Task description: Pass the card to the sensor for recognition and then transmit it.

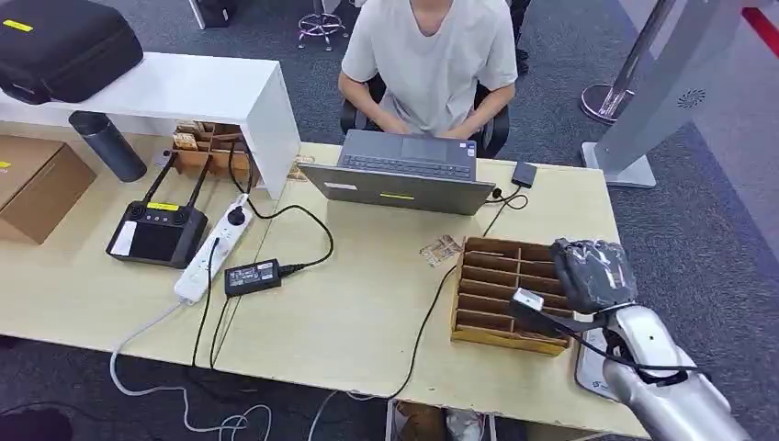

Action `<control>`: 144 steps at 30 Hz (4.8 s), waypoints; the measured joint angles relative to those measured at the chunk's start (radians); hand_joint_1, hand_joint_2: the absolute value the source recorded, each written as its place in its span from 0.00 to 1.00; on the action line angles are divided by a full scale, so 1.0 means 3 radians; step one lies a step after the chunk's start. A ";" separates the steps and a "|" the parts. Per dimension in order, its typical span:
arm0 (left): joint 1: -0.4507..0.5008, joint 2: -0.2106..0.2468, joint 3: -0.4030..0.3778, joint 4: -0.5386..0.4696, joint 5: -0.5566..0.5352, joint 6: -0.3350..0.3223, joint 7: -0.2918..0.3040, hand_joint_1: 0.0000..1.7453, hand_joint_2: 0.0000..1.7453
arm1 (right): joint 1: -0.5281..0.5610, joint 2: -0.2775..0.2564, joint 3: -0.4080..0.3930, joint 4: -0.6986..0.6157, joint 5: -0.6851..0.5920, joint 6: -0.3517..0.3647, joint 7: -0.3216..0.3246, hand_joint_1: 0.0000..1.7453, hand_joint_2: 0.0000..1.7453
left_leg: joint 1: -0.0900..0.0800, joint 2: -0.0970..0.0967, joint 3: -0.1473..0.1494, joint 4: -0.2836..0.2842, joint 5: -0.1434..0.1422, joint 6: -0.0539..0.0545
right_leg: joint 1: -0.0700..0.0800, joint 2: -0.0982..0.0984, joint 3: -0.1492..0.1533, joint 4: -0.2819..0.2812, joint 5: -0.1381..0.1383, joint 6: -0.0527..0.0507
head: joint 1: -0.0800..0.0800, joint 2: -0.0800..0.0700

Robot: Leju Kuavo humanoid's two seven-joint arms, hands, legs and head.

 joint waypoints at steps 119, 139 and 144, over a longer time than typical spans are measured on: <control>-0.0095 0.0245 0.0000 0.0430 -0.0749 0.0154 -0.0620 0.00 1.00 | -0.0087 0.0094 0.0033 0.0404 0.0253 -0.0398 -0.0037 0.00 1.00 | 0.0000 0.0000 0.0008 0.0000 -0.0001 0.0002 | 0.0000 -0.0001 0.0012 -0.0004 -0.0001 0.0001 | 0.0000 0.0000; -0.0093 0.0210 0.0000 0.0385 -0.0684 0.0117 -0.0563 0.00 1.00 | -0.0092 0.0056 -0.0053 0.0529 0.0272 -0.0399 -0.0047 0.00 1.00 | 0.0000 0.0001 0.0021 0.0000 -0.0001 0.0002 | 0.0000 0.0000 0.0025 -0.0009 0.0001 0.0002 | 0.0001 0.0000; -0.0092 0.0203 0.0000 0.0375 -0.0665 0.0106 -0.0539 0.00 1.00 | -0.0080 0.0048 -0.0055 0.0534 0.0281 -0.0390 -0.0045 0.00 1.00 | 0.0000 0.0000 0.0020 0.0000 -0.0001 0.0002 | 0.0000 -0.0001 0.0025 -0.0009 0.0001 0.0002 | 0.0001 0.0000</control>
